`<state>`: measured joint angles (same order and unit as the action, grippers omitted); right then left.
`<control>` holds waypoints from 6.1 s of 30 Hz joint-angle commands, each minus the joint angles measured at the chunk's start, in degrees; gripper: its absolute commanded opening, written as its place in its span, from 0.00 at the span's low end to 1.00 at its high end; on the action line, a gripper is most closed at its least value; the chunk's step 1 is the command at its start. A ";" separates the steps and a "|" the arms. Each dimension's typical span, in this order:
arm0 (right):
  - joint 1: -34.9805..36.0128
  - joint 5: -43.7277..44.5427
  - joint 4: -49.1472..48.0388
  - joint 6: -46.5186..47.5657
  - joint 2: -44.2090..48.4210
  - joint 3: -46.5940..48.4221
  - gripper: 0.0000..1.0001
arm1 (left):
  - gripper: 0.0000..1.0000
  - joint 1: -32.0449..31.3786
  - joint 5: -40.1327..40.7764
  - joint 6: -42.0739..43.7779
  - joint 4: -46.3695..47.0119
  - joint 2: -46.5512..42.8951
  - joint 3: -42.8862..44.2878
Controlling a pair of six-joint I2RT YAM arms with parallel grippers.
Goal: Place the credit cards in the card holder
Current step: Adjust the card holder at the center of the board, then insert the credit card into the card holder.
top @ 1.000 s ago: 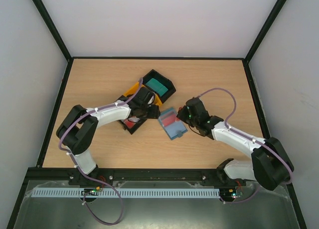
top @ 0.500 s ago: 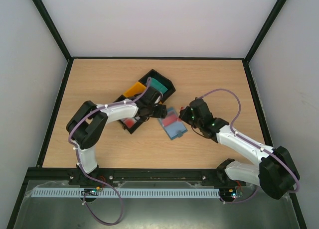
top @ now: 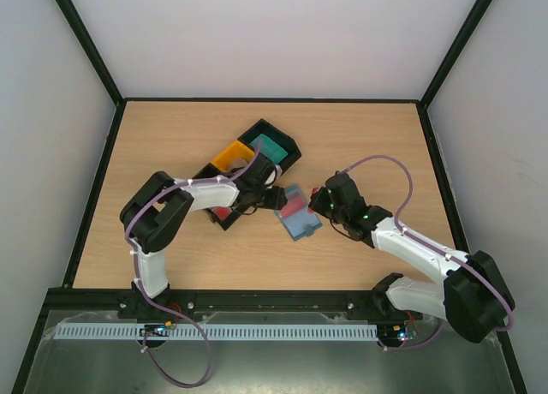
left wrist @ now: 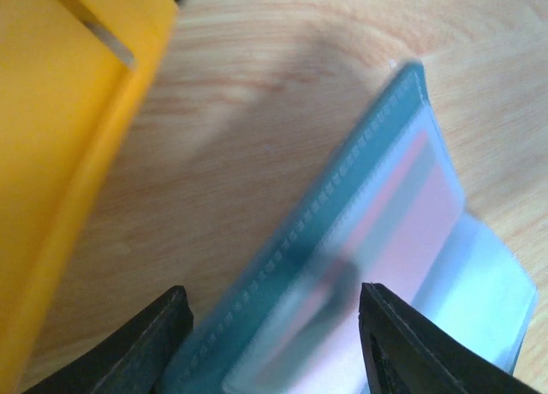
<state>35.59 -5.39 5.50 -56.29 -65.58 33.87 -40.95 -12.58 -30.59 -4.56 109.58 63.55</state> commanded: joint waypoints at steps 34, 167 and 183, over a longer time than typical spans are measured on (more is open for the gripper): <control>-0.10 -19.58 -24.98 0.89 17.19 -8.32 0.02 | 0.74 -5.79 -5.47 -11.99 5.11 -37.37 -11.33; -0.20 -7.49 -46.85 -11.30 -15.93 -28.16 0.02 | 0.07 -7.84 0.60 -5.86 3.50 -5.57 -10.92; 0.48 -11.49 -56.05 -13.05 -26.31 -26.60 0.06 | 0.07 -7.88 -0.68 -5.58 3.28 -5.32 -10.47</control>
<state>35.33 -15.38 -54.94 -69.69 -89.47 7.51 -48.31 -10.55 -36.29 -0.82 103.63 53.21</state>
